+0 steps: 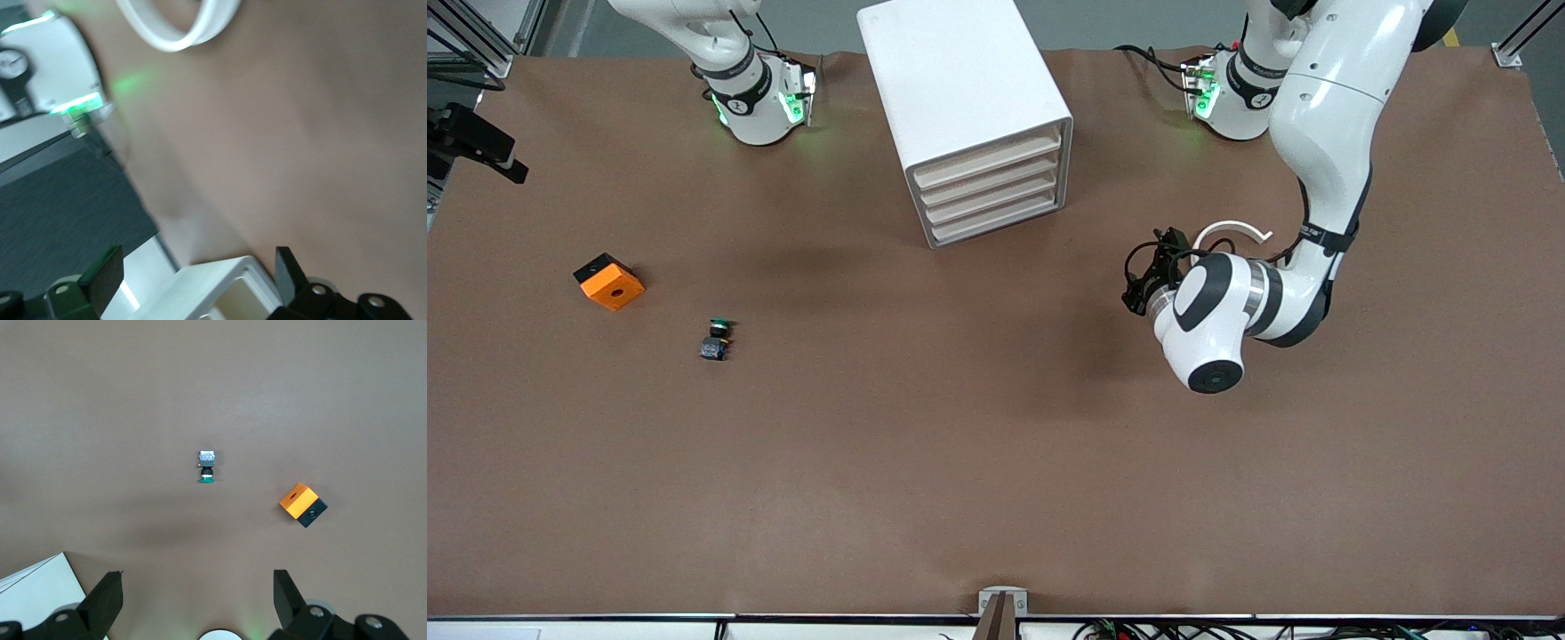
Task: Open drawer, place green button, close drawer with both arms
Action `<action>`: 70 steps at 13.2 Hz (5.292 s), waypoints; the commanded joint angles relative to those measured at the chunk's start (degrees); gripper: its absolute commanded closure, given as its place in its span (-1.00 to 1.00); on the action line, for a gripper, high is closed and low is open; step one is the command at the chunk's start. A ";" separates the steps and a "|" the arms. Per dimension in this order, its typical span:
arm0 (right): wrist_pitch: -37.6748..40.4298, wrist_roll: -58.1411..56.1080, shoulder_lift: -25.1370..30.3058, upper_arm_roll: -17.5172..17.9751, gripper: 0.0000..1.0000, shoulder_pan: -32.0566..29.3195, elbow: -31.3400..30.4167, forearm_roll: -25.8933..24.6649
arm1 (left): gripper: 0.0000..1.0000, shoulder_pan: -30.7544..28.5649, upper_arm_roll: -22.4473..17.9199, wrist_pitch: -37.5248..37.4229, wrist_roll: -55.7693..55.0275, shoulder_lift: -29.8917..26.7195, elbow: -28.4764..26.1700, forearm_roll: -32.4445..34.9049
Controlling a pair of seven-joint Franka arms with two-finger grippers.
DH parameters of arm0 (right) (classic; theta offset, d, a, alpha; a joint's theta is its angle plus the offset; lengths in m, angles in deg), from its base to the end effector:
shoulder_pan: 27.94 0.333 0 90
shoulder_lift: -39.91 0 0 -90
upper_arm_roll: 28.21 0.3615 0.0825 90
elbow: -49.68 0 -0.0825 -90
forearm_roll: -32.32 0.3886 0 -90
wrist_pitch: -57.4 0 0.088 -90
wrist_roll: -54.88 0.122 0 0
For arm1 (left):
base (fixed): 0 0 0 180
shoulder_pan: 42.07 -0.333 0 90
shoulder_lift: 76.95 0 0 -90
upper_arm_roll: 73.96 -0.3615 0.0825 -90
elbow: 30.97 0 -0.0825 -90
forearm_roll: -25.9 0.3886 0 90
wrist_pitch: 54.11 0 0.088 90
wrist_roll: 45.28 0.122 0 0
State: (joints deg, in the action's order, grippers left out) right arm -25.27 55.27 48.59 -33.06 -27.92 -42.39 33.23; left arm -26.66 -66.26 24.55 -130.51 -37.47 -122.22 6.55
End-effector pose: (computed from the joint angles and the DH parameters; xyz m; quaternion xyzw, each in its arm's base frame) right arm 0.4883 -0.0435 0.7061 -0.9989 0.0440 0.0060 0.0145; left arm 0.5440 -0.2706 0.2369 -0.7333 -0.4851 0.4189 0.2267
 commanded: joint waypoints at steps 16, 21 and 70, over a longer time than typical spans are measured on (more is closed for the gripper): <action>-1.26 -0.04 -4.55 -0.51 -1.00 -1.68 2.07 0.13 | -1.00 1.02 2.05 -5.71 -26.39 9.56 1.61 -18.61; -2.40 -0.30 -6.22 -0.42 -1.00 -3.71 2.16 0.40 | -1.00 3.13 2.05 -5.19 -28.24 10.53 1.78 -21.34; -68.40 4.62 -22.03 0.11 -1.00 1.83 -43.37 0.49 | 0.29 15.97 1.26 -1.85 -30.62 17.39 7.23 -25.73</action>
State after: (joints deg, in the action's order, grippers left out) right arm -91.17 59.10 28.07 -32.66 -26.18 -85.39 33.36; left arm -11.38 -64.56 22.79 -160.02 -20.93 -116.17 -18.99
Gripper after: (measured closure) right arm 0.000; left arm 0.643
